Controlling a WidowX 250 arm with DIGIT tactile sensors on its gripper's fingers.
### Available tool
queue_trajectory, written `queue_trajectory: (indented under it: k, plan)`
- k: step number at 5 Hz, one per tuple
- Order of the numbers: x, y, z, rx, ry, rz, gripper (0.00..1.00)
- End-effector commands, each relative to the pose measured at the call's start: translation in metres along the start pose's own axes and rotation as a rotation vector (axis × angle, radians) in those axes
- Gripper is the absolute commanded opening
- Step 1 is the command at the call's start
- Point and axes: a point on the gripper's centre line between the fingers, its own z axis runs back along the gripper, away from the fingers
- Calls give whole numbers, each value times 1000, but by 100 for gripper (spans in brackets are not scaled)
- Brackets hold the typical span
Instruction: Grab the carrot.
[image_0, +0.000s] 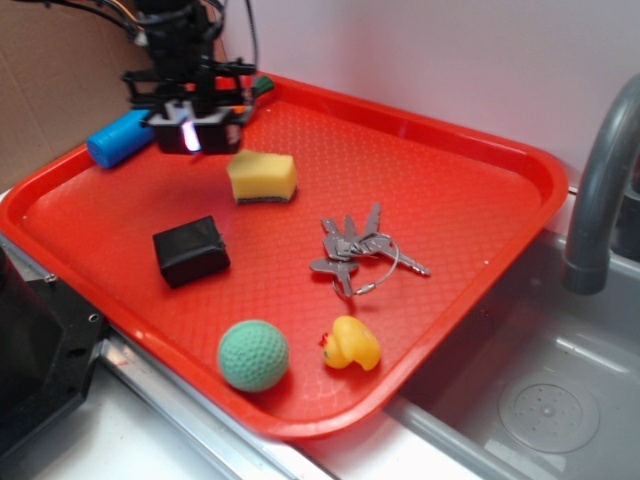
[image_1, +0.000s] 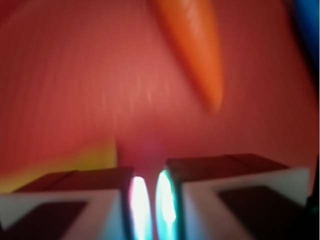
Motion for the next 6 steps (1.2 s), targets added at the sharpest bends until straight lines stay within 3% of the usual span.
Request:
queue_trajectory:
  k: [1,2,3,4,5,6]
  plan:
    - [-18,1,69,52,-122,-192,0]
    - [23,16,63,126,-171,-349,100]
    - [61,20,62,165,-170,-429,100]
    - [87,6,62,177,-223,-536,100]
    - [94,7,48,174,-263,-480,100]
    - [109,35,39,199,-239,-554,100]
